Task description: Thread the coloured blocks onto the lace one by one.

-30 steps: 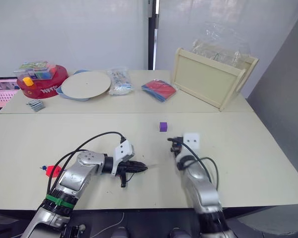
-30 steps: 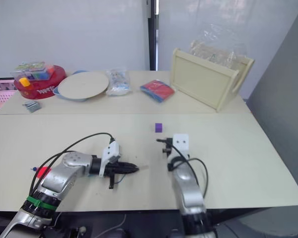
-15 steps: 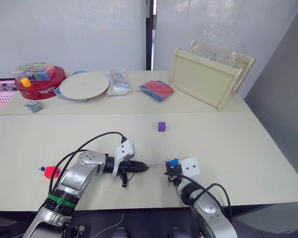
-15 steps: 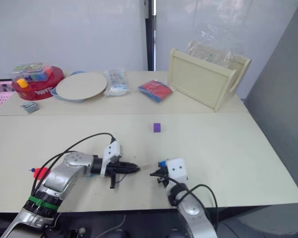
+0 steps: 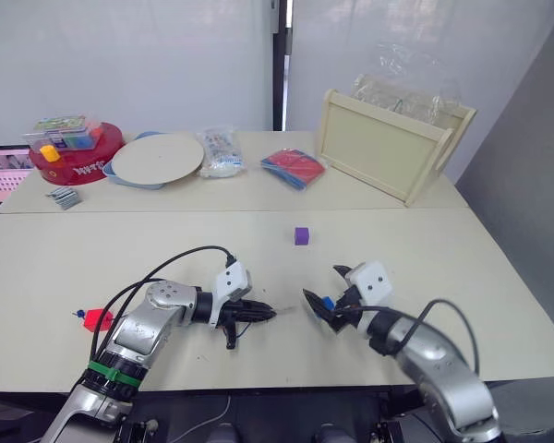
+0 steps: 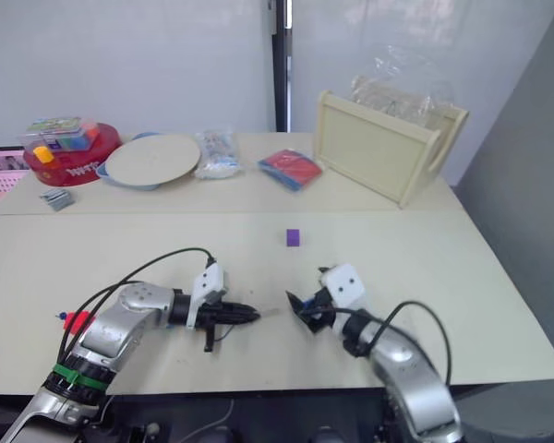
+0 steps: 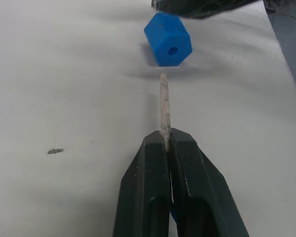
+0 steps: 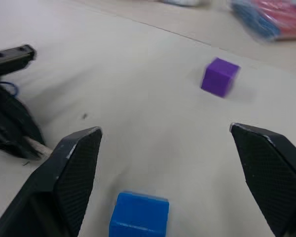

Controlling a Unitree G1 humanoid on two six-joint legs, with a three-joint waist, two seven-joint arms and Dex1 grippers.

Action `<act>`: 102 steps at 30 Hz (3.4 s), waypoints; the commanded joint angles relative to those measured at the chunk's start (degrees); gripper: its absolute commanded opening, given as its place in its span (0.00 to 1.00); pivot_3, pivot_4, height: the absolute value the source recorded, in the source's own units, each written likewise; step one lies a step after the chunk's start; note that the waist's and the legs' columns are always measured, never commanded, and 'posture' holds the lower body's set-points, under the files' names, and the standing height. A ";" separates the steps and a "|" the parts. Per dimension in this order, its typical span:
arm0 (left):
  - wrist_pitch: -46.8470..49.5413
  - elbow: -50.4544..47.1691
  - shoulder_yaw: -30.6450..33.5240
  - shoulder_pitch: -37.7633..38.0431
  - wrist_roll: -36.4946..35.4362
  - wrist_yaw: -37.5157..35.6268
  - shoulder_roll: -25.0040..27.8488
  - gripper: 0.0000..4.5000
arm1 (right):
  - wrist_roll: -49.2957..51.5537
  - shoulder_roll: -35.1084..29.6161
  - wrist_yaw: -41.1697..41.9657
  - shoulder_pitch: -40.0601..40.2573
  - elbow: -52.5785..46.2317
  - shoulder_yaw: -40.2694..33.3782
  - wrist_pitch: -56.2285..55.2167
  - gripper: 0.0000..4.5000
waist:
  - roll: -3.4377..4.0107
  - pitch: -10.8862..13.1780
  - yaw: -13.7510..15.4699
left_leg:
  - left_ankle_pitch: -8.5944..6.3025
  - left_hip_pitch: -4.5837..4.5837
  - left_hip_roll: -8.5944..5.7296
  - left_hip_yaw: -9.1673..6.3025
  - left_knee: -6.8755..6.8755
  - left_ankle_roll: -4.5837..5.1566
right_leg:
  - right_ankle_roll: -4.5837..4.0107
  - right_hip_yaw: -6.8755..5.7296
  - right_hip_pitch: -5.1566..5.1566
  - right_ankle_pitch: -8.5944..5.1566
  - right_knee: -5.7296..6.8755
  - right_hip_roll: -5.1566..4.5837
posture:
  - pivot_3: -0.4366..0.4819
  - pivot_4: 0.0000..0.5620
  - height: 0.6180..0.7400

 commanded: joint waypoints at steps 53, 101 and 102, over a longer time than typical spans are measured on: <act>7.09 -9.72 -4.07 -1.55 0.19 3.60 -0.62 0.00 | -11.26 -11.19 47.20 -25.49 39.81 14.86 -27.54 0.29 | -0.01 0.00 0.08 | -0.01 -0.03 0.00 -0.01 0.20 0.02 | 0.00 -0.02 0.09 0.00 -0.09 -0.03 | 0.48 0.27 1.00; 4.81 -3.44 -12.41 -8.80 5.72 6.39 -14.70 0.00 | -12.85 -7.76 43.98 -22.99 29.07 16.23 -11.34 0.29 | -0.02 -0.01 1.52 | 0.01 0.05 -0.07 -0.01 0.36 -0.01 | 0.07 -0.02 0.24 0.04 -0.11 -0.07 | 0.48 0.27 1.00; 4.53 -3.20 -11.86 -8.57 5.86 6.16 -14.30 0.00 | -13.30 -7.74 43.58 -22.68 28.67 16.43 -10.76 0.29 | -0.02 -0.02 1.52 | 0.01 0.08 -0.07 -0.01 0.35 -0.01 | 0.07 -0.02 0.26 0.04 -0.11 -0.06 | 0.48 0.27 1.00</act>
